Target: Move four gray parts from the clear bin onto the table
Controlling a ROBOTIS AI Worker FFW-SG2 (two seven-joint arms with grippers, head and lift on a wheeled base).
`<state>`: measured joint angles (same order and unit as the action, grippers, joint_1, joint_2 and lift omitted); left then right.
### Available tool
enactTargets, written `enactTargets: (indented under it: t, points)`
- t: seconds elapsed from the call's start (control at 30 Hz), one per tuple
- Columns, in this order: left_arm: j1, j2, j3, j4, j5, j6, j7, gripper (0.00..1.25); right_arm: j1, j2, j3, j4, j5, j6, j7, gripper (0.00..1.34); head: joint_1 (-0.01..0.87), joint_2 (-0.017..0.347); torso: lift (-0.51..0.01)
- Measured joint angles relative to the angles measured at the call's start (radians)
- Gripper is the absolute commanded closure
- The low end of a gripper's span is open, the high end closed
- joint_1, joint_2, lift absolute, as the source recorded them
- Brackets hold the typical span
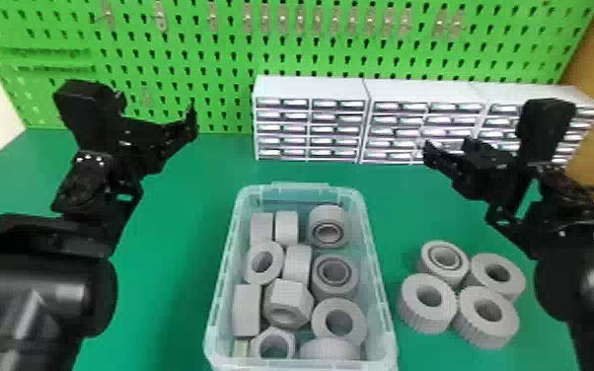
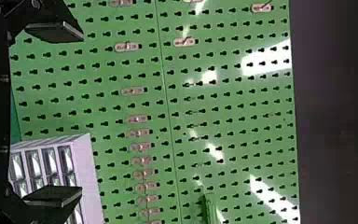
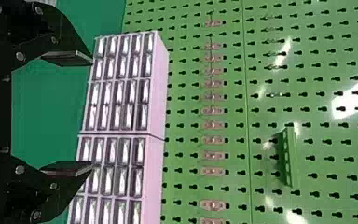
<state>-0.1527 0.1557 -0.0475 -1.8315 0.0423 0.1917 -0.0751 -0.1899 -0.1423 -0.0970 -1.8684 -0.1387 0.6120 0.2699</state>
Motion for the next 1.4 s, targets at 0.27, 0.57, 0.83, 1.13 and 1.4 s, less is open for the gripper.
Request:
enactTargets:
  t: [0.27,0.57,0.83,1.13,1.4]
  points:
    - [0.001,-0.016,0.001,0.0,-0.02,0.0,0.0,0.13,-0.015,0.001,0.01,0.0,-0.009,0.0,0.0,0.47,0.686,0.026,-0.05]
    - [0.012,-0.018,0.016,-0.007,-0.023,0.0,0.0,0.13,-0.009,0.007,0.011,0.001,-0.005,0.0,-0.001,0.47,0.686,0.026,-0.05]
    - [0.009,-0.015,0.013,-0.008,-0.024,0.0,0.0,0.13,-0.003,0.016,0.003,0.001,0.003,0.0,-0.001,0.47,0.686,0.026,-0.05]
    - [0.011,-0.006,0.017,-0.016,-0.022,0.0,0.0,0.13,0.007,0.027,-0.005,0.004,0.009,0.0,-0.001,0.47,0.686,0.026,-0.05]
    - [0.016,-0.004,0.022,-0.024,-0.023,0.0,0.0,0.13,-0.003,0.024,0.01,0.009,0.015,0.0,-0.001,0.47,0.686,0.026,-0.05]
